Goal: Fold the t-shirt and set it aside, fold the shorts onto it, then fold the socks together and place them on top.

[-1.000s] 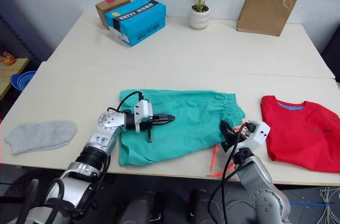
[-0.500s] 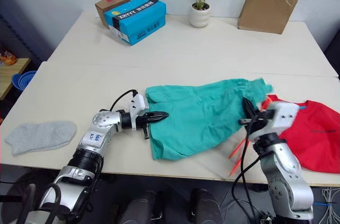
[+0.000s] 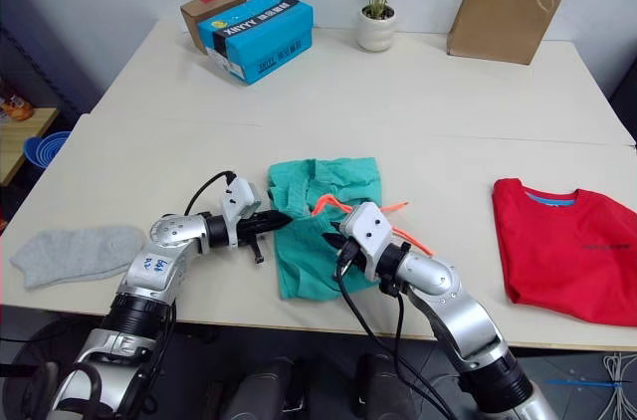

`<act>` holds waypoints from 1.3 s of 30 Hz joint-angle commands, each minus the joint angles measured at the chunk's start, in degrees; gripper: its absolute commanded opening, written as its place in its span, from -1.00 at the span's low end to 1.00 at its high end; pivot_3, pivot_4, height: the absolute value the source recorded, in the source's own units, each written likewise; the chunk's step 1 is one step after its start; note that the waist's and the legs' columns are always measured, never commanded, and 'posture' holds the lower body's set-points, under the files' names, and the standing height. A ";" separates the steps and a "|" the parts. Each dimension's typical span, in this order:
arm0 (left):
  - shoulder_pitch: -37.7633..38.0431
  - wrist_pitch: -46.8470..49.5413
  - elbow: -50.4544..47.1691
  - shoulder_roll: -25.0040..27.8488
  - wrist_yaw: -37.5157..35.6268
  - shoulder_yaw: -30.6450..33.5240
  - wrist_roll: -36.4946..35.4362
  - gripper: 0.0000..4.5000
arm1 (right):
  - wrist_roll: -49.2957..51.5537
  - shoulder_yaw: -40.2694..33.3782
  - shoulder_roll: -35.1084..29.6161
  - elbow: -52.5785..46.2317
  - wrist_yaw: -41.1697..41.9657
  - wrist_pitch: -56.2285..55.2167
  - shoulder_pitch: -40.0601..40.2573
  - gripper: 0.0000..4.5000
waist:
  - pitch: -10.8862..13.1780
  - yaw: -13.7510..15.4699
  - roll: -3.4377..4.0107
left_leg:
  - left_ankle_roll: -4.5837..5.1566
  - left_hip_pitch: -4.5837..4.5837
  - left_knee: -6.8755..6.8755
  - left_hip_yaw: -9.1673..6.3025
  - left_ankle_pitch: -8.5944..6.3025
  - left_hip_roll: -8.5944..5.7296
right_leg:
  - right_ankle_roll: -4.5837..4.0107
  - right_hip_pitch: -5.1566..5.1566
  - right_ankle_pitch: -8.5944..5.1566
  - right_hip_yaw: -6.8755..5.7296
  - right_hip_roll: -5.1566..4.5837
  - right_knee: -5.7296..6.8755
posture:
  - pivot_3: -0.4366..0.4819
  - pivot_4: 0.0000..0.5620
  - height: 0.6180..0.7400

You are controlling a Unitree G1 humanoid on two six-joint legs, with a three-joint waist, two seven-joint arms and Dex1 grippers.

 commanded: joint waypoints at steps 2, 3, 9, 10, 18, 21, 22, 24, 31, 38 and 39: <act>0.78 -0.06 -0.97 1.29 0.77 1.75 -0.75 -1.00 | -1.82 0.04 0.67 0.58 3.38 -2.46 -1.87 -0.97 | 0.00 -0.13 0.00 | -0.04 0.00 -0.03 0.00 0.02 0.00 | 0.00 -0.02 0.00 -0.01 0.01 0.01 | -0.05 -0.47 1.00; 0.92 -0.07 -0.99 1.47 0.91 1.94 -0.82 -1.00 | -2.37 0.25 0.46 1.06 4.23 -2.64 -2.31 -0.97 | 0.00 -0.15 0.00 | -0.06 0.01 -0.04 0.00 0.03 0.00 | 0.00 -0.02 0.00 -0.01 0.01 0.02 | -0.05 -0.47 1.00; 7.81 0.62 -9.51 4.80 -0.29 4.45 -3.34 -1.00 | 0.24 1.65 1.74 4.85 11.71 0.16 -4.02 -0.89 | 0.00 -0.47 0.00 | -0.12 0.03 -0.06 0.01 0.02 0.03 | -0.02 -0.04 -0.01 -0.01 0.03 0.08 | -0.05 -0.47 1.00; 9.62 1.13 -11.87 5.63 -0.29 5.59 -4.38 -1.00 | 1.72 1.38 1.96 4.94 13.60 0.58 -4.20 -0.79 | 0.00 -0.67 0.00 | -0.13 0.04 -0.08 0.01 0.03 0.03 | -0.03 -0.04 -0.01 -0.01 0.03 0.14 | -0.05 -0.47 1.00; 15.49 19.09 -23.20 5.66 6.13 20.92 -23.03 -1.00 | 23.89 -6.98 -3.70 -3.57 25.27 19.01 -5.73 0.07 | 0.08 0.03 0.01 | 0.05 0.01 0.04 -0.14 -0.22 0.03 | -0.05 0.02 -0.03 -0.02 -0.05 0.07 | -0.05 -0.47 1.00; 14.71 22.17 -26.31 6.18 6.81 23.54 -28.01 -1.00 | 29.76 -11.41 -8.60 -5.71 27.76 24.19 -5.48 -0.02 | 0.08 0.20 0.01 | -0.12 0.03 0.02 -0.16 -0.33 0.02 | -0.05 0.04 -0.03 -0.02 -0.07 0.03 | -0.05 -0.47 1.00; 14.19 23.46 -27.27 6.15 6.89 24.39 -30.17 -1.00 | 31.06 -12.88 -9.85 -5.60 28.25 25.18 -5.57 -0.13 | 0.08 0.26 0.01 | -0.13 0.02 -0.01 -0.17 -0.32 0.02 | -0.05 0.04 -0.03 -0.03 -0.06 -0.02 | -0.05 -0.47 1.00; 12.43 26.31 -28.33 6.20 7.54 25.45 -34.23 -1.00 | 31.96 -14.79 -11.30 -4.20 28.65 26.07 -6.30 -0.39 | 0.08 0.25 0.01 | -0.20 0.02 -0.02 -0.16 -0.30 0.02 | -0.05 0.07 -0.03 -0.05 -0.05 -0.09 | -0.05 -0.47 1.00; 2.26 25.56 -25.29 6.25 1.46 9.39 -28.84 -1.00 | 12.55 -10.01 -4.24 10.23 25.01 4.66 -8.72 -0.98 | 0.07 0.27 -0.01 | -0.45 0.05 -0.05 -0.02 -0.15 -0.02 | -0.04 0.11 -0.02 -0.06 0.05 -0.06 | -0.05 -0.47 1.00; -7.64 8.40 -2.52 -5.60 4.77 -4.88 -10.76 -1.00 | 2.66 -4.74 0.48 17.29 24.65 -8.35 -4.48 -0.98 | 0.09 0.67 -0.04 | -0.08 -0.03 -0.05 0.14 0.08 -0.12 | 0.02 0.08 0.01 -0.04 0.12 0.06 | -0.05 -0.47 1.00; -9.34 8.39 1.39 -8.41 8.50 -4.24 -9.90 -1.00 | 1.95 -4.46 0.75 17.20 24.69 -9.22 -3.86 -0.98 | 0.10 0.56 -0.05 | -0.08 -0.03 -0.01 0.18 0.09 -0.09 | 0.04 0.07 0.02 -0.01 0.13 0.06 | -0.05 -0.47 1.00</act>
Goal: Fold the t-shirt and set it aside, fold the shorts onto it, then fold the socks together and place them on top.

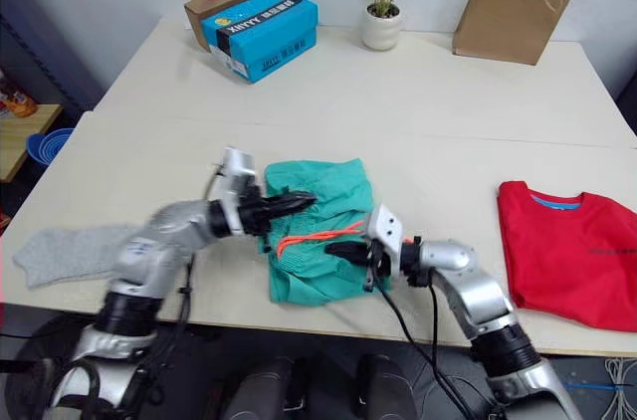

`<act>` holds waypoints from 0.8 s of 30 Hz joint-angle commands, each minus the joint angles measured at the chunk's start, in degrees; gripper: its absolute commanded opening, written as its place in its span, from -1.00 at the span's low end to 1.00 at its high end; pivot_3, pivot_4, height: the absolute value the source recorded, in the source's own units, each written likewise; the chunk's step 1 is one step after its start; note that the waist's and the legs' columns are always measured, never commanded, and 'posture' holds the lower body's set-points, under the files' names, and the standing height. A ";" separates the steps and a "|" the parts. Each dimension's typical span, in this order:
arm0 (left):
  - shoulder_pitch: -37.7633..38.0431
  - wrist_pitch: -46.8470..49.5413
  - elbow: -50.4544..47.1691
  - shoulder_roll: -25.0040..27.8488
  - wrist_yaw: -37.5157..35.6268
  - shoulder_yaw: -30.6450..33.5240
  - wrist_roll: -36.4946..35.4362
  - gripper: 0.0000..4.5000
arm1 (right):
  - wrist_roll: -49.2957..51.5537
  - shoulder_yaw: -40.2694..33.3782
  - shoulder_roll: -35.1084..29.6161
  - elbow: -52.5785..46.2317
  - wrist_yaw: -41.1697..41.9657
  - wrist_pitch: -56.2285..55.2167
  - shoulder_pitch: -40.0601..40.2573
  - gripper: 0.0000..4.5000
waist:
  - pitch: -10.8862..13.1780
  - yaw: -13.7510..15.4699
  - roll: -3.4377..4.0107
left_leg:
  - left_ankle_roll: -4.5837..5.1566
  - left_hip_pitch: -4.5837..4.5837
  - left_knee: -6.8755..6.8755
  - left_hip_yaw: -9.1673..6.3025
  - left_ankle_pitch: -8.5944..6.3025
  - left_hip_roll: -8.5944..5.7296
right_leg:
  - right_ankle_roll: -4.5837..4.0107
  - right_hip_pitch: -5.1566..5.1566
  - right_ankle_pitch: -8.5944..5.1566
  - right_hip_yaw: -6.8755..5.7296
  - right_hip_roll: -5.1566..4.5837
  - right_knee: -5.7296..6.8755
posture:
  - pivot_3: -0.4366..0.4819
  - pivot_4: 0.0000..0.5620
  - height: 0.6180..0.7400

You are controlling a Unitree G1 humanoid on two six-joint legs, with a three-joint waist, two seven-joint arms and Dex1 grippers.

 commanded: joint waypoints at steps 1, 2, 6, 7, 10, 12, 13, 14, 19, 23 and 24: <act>-5.19 -4.08 9.82 -5.50 7.40 -0.34 5.67 -1.00 | -1.67 -0.25 0.61 -1.35 -0.52 -3.25 1.20 -0.98 | 0.00 0.05 -0.01 | 0.02 0.01 0.00 -0.02 0.02 0.00 | 0.01 0.00 0.01 0.00 -0.03 0.02 | -0.05 -0.47 1.00; -5.95 -5.91 12.74 -6.14 7.24 -2.67 8.66 -1.00 | -1.74 -0.07 0.40 -2.20 -0.35 -3.02 2.20 -0.98 | 0.00 0.12 -0.01 | 0.03 0.03 0.06 -0.07 0.01 0.00 | 0.01 0.01 0.01 -0.02 -0.08 -0.10 | -0.05 -0.47 1.00; -8.61 -11.65 22.42 -9.09 11.85 -1.98 13.23 -1.00 | -1.69 0.14 -1.69 -6.26 0.46 -1.00 5.96 -0.98 | -0.02 0.43 0.01 | 0.01 0.09 -0.03 -0.11 -0.02 0.02 | 0.01 0.03 0.01 -0.02 -0.09 -0.15 | -0.05 -0.47 1.00; -9.17 -13.30 23.92 -9.23 12.71 -1.37 13.87 -1.00 | -1.18 -0.18 -2.12 -7.37 0.41 -0.13 6.79 -0.98 | -0.02 0.51 0.01 | 0.00 0.11 -0.03 -0.15 -0.03 0.03 | 0.01 0.05 0.01 -0.03 -0.09 -0.17 | -0.05 -0.47 1.00; -9.88 -20.88 24.57 -9.26 14.50 2.57 13.11 -1.00 | 4.05 -3.50 -4.77 -13.54 1.11 4.17 11.57 -0.98 | -0.02 0.70 0.00 | 0.00 0.14 0.03 -0.19 -0.08 0.03 | -0.01 0.09 0.02 -0.03 -0.15 -0.14 | -0.05 -0.47 1.00; -8.17 -23.90 19.90 -8.13 8.65 4.83 9.21 -1.00 | 8.93 -7.70 -5.85 -17.30 0.42 7.21 14.98 -0.98 | -0.02 0.61 0.00 | -0.05 0.12 0.01 -0.20 -0.22 0.04 | -0.03 0.08 0.03 -0.03 -0.16 -0.16 | -0.05 -0.47 1.00; -7.09 -24.17 17.05 -7.17 5.37 5.66 7.24 -1.00 | 10.72 -9.75 -6.45 -18.68 -0.20 8.60 16.34 -0.98 | -0.02 0.40 0.00 | -0.06 0.12 0.00 -0.20 -0.19 0.07 | -0.03 0.07 0.03 -0.03 -0.16 -0.17 | -0.05 -0.47 1.00; -6.09 -23.20 14.52 -6.13 2.96 6.22 5.73 -1.00 | 11.82 -11.03 -7.33 -19.80 -0.38 9.87 17.30 -0.98 | -0.01 0.28 0.01 | -0.05 0.12 0.00 -0.19 -0.17 0.09 | -0.03 0.06 0.03 -0.03 -0.14 -0.19 | -0.05 -0.47 1.00; -2.22 -15.68 5.34 5.14 -7.03 9.58 0.87 -1.00 | 16.52 -17.79 -7.10 -19.19 -2.71 11.58 15.35 -0.98 | 0.00 -0.14 0.02 | -0.07 0.14 0.00 -0.19 -0.12 0.12 | -0.05 0.07 0.03 -0.06 -0.09 -0.18 | -0.05 -0.47 1.00; 1.65 -11.45 -1.29 8.92 -14.26 5.68 -0.06 -1.00 | 9.53 -13.52 -3.50 -11.40 -3.39 5.75 7.95 -0.98 | 0.00 -0.09 0.03 | -0.19 0.15 0.01 -0.20 -0.20 0.12 | -0.07 0.10 0.04 -0.05 -0.11 -0.18 | -0.05 -0.47 1.00; 2.45 -11.50 -1.87 9.16 -14.63 4.39 1.16 -1.00 | 7.76 -12.38 -2.20 -9.30 -3.64 3.93 5.96 -0.98 | 0.01 0.08 0.07 | -0.20 0.15 0.00 -0.20 -0.20 0.10 | -0.07 0.10 0.04 -0.05 -0.12 -0.20 | -0.05 -0.47 1.00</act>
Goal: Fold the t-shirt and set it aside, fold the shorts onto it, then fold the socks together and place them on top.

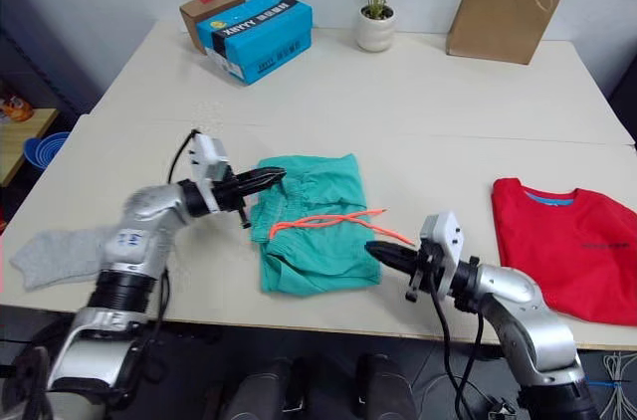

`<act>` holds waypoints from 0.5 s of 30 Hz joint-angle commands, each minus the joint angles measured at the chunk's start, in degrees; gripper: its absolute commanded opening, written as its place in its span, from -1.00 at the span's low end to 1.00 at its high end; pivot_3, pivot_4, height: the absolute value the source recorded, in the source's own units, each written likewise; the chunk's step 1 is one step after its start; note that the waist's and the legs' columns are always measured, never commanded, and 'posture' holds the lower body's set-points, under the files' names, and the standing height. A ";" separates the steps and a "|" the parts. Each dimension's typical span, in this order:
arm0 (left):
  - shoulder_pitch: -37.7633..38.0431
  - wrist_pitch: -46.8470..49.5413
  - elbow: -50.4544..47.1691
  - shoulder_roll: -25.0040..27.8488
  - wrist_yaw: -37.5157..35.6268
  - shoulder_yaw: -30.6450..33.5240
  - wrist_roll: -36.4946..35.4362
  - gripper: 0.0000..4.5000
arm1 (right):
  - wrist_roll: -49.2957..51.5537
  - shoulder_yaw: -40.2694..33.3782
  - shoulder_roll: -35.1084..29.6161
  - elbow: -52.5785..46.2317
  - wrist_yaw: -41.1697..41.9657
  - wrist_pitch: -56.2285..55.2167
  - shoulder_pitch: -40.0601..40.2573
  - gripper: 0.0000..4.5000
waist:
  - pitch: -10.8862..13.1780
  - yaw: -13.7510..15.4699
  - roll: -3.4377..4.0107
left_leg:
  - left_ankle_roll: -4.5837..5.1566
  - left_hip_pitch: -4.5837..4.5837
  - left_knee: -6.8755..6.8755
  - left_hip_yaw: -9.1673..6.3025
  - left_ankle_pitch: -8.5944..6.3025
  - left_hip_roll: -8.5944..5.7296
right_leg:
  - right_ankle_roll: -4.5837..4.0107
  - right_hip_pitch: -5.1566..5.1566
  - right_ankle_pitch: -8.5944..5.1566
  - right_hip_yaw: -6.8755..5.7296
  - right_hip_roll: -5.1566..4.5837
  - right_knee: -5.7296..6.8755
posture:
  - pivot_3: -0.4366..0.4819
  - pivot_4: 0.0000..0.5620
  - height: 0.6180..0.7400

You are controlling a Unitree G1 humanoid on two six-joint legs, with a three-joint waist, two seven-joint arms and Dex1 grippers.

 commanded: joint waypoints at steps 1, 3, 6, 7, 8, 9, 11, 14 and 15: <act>2.74 0.58 -4.15 -0.13 -2.92 -5.31 2.29 -1.00 | -5.34 3.99 4.42 6.30 -1.09 -6.05 -6.13 -0.98 | 0.03 0.26 0.06 | 0.01 0.00 0.00 0.00 0.00 -0.02 | 0.00 0.00 0.00 0.00 0.00 -0.01 | -0.05 -0.47 1.00; 3.60 -0.50 -2.92 -1.36 -0.44 -6.84 5.17 -1.00 | -9.15 5.98 7.21 12.07 -2.25 -9.67 -10.26 -0.98 | 0.05 0.33 0.08 | 0.17 -0.03 0.01 0.01 0.11 -0.03 | 0.00 -0.02 0.00 0.00 0.01 -0.01 | -0.05 -0.47 1.00; 4.71 -1.86 -0.31 -3.30 3.62 -7.32 8.14 -1.00 | -11.78 6.73 10.35 19.16 -3.33 -13.22 -13.60 -0.98 | 0.05 0.50 0.07 | 0.19 -0.11 0.02 0.03 0.14 -0.03 | 0.01 -0.07 0.00 -0.01 0.04 0.05 | -0.05 -0.47 1.00; 5.19 -3.21 0.67 -3.76 4.64 -7.15 9.05 -1.00 | -12.63 6.66 10.28 20.36 -3.38 -14.42 -13.81 -0.98 | 0.05 0.52 0.08 | 0.20 -0.12 0.01 0.03 0.14 -0.03 | 0.01 -0.07 0.00 -0.02 0.04 0.11 | -0.05 -0.47 1.00; 5.52 -5.00 2.38 -3.99 5.87 -6.86 10.20 -1.00 | -13.16 6.27 9.63 20.61 -3.10 -15.24 -13.46 -0.98 | 0.05 0.56 0.08 | 0.20 -0.11 0.02 0.03 0.14 -0.04 | 0.01 -0.07 0.00 -0.03 0.04 0.24 | -0.05 -0.47 1.00; 5.91 -6.56 4.58 -4.19 7.13 -5.83 10.55 -1.00 | -12.32 4.88 8.76 19.69 -2.97 -14.79 -12.27 -0.98 | 0.05 0.59 0.08 | 0.22 -0.10 0.02 0.03 0.15 -0.06 | 0.01 -0.07 0.00 -0.03 0.03 0.27 | -0.05 -0.47 1.00; 7.28 -9.84 7.24 -3.30 6.41 -5.23 11.07 -1.00 | -10.77 2.10 6.82 17.99 -2.85 -13.81 -9.43 -0.98 | 0.04 0.61 0.08 | 0.25 -0.09 0.02 0.03 0.13 -0.06 | 0.01 -0.04 0.00 -0.02 0.01 0.26 | -0.05 -0.47 1.00; 9.72 -14.33 5.83 -1.98 2.10 -4.98 9.42 -1.00 | -9.95 -0.92 4.45 15.76 -2.66 -15.46 -6.33 -0.98 | 0.04 0.32 0.09 | 0.26 -0.05 0.02 0.04 0.11 -0.05 | 0.01 -0.02 0.00 -0.01 0.00 0.19 | -0.05 -0.47 1.00; 10.29 -11.27 1.60 -1.35 0.15 -2.78 4.54 -1.00 | -6.88 -2.96 2.84 10.91 -2.43 -12.80 -5.77 -0.98 | 0.06 -0.06 0.13 | 0.25 -0.02 0.01 0.04 0.10 -0.05 | 0.01 -0.02 0.00 0.01 0.00 0.02 | -0.05 -0.47 1.00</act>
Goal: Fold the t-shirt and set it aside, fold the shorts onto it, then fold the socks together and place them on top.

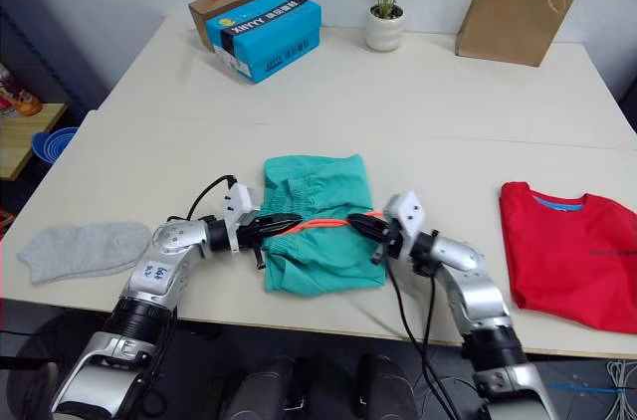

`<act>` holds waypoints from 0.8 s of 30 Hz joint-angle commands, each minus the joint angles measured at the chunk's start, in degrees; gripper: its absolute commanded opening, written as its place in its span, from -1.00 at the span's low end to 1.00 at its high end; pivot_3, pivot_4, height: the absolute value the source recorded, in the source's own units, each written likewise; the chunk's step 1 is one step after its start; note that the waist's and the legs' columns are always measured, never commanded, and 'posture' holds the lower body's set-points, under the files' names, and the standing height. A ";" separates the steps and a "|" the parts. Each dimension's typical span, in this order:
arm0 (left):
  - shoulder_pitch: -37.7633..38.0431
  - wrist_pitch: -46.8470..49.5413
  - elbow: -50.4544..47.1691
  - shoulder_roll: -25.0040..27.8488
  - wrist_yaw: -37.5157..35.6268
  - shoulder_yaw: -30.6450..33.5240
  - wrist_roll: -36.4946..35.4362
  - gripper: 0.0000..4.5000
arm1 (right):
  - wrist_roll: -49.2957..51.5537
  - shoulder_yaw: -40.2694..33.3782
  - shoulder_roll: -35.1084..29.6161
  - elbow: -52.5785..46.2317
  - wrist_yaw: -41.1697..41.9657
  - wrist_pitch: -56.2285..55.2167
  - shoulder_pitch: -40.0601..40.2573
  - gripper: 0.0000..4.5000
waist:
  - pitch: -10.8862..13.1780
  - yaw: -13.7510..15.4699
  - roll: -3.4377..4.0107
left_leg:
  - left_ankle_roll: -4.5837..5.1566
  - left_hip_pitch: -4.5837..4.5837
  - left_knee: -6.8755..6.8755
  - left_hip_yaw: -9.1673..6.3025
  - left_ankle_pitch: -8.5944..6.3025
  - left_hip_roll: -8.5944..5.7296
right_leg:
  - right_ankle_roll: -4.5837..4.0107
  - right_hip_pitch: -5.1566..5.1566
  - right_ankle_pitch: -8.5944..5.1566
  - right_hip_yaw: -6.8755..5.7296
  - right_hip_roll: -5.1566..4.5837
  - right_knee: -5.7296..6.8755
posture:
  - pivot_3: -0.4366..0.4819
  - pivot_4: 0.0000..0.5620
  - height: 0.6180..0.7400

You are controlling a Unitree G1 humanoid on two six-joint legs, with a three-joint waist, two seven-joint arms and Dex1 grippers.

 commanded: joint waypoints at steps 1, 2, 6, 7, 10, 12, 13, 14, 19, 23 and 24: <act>2.32 4.18 -7.50 2.60 -4.58 4.91 -8.43 -1.00 | 10.60 -7.21 -3.94 -13.06 0.24 7.12 1.00 -0.98 | 0.14 -0.85 0.20 | -0.02 0.00 -0.03 0.02 -0.01 0.02 | 0.00 -0.01 0.00 0.01 0.00 -0.01 | -0.05 -0.47 1.00; 2.28 7.09 -10.64 3.81 -5.12 6.92 -11.43 -0.83 | 14.12 -8.61 -5.90 -16.37 0.49 11.99 1.30 -0.83 | 0.22 -1.24 0.30 | -0.03 -0.02 -0.04 0.01 0.00 0.05 | 0.00 -0.04 0.00 0.03 0.00 0.01 | -0.05 -0.47 1.00; 3.40 11.08 -18.66 8.65 -6.28 9.99 -14.30 -0.34 | 21.58 -10.49 -12.98 -17.67 -2.90 31.97 -1.31 -0.31 | 0.20 -1.28 0.26 | -0.14 0.08 -0.10 -0.10 0.06 0.15 | -0.08 -0.03 -0.04 -0.03 0.04 0.12 | -0.05 -0.47 1.00; 4.23 12.73 -21.35 9.42 -6.26 10.90 -16.05 -0.20 | 23.71 -9.71 -15.38 -17.20 -4.63 40.74 -3.92 -0.14 | 0.20 -1.30 0.26 | -0.15 0.13 -0.10 -0.11 0.05 0.16 | -0.14 0.00 -0.07 -0.03 0.05 0.14 | -0.05 -0.47 1.00; 9.08 12.47 -23.90 10.02 -9.34 12.00 -18.74 0.02 | 29.53 -7.78 -16.88 -12.22 -6.76 59.70 -13.54 0.12 | 0.27 -1.20 0.45 | -0.16 0.12 -0.11 -0.09 0.03 0.14 | -0.20 0.00 -0.11 -0.03 0.01 0.12 | -0.05 -0.47 1.00; 10.82 12.16 -24.48 10.15 -10.09 12.19 -18.67 0.25 | 29.73 -5.79 -16.56 -8.74 -7.44 66.57 -17.73 0.37 | 0.28 -1.45 0.46 | -0.07 -0.04 -0.02 -0.01 0.04 0.09 | -0.18 -0.18 -0.10 0.07 -0.06 0.15 | -0.05 -0.47 1.00; 11.45 12.92 -24.83 10.49 -9.85 12.20 -18.44 0.38 | 28.77 -3.99 -16.46 -7.62 -7.09 67.83 -19.21 0.53 | 0.27 -1.31 0.45 | -0.09 -0.04 -0.04 -0.01 0.04 0.10 | -0.21 -0.20 -0.11 0.04 -0.05 0.16 | -0.05 -0.47 1.00; 11.84 12.52 -24.82 10.68 -9.91 12.30 -17.89 0.52 | 27.47 -1.83 -16.37 -7.21 -6.84 68.40 -20.42 0.68 | 0.26 -1.10 0.43 | -0.13 -0.05 -0.08 -0.03 0.05 0.11 | -0.26 -0.23 -0.14 0.01 -0.04 0.17 | -0.05 -0.47 1.00; 12.15 14.09 -25.14 11.84 -9.95 14.44 -19.76 0.99 | 24.02 3.56 -12.08 -2.50 -9.33 73.48 -26.78 1.00 | 0.26 -1.04 0.43 | -0.13 -0.28 -0.06 0.06 0.06 0.11 | -0.30 -0.54 -0.17 0.04 -0.03 0.34 | -0.05 -0.47 1.00; 12.81 15.92 -26.91 12.54 -9.60 14.69 -20.41 0.99 | 22.46 5.85 -8.26 1.06 -9.38 74.18 -28.64 1.00 | 0.14 -1.13 0.23 | -0.13 -0.27 -0.03 0.11 0.06 0.11 | -0.29 -0.57 -0.16 0.07 -0.02 0.42 | -0.05 -0.47 1.00; 13.07 15.92 -27.28 12.43 -9.46 14.86 -20.52 0.99 | 22.72 5.29 -6.93 1.78 -9.61 74.83 -29.04 1.00 | 0.11 -1.33 0.17 | -0.14 -0.25 -0.03 0.11 0.06 0.11 | -0.29 -0.56 -0.16 0.07 -0.02 0.44 | -0.05 -0.47 1.00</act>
